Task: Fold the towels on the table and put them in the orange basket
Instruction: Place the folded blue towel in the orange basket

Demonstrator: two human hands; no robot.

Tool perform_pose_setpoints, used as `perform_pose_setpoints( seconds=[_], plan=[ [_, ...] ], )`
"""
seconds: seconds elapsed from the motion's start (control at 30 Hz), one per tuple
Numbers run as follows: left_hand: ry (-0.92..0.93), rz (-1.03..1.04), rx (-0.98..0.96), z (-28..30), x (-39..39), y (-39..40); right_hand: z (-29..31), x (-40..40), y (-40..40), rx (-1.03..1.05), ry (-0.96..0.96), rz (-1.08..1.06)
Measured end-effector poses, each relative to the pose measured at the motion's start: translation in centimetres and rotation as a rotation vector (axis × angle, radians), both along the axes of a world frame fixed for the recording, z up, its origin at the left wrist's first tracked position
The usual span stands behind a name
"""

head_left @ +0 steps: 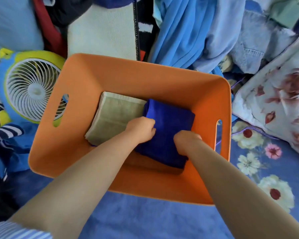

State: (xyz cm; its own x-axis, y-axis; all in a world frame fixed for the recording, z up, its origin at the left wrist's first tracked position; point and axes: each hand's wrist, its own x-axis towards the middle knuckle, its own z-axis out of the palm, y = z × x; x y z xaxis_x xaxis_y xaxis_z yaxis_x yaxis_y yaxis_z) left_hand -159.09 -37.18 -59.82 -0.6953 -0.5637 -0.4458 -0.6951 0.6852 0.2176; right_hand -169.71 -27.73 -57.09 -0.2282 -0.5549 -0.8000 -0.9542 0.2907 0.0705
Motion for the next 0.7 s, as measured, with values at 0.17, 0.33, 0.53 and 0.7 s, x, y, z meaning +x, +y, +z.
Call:
perform_pose_setpoints(
  seconds=[0.17,0.33,0.53,0.7],
  plan=[
    [0.152,0.477,-0.03,-0.9,-1.3,-1.3,-1.3,-2.1,-3.3,-0.407,0.115,-0.263],
    [0.101,0.482,0.132,-2.5,-1.7,-1.4,-3.1,-3.1,-4.7,-0.295,0.13,-0.383],
    [0.16,0.586,0.365,-2.4,-1.9,-2.4,-2.4,-3.6,-5.7,-0.344,0.228,-0.285],
    [0.147,0.663,0.388,-2.9,-2.4,-1.9,-3.5,-3.3,-5.1,-0.382,0.394,-0.122]
  ],
)
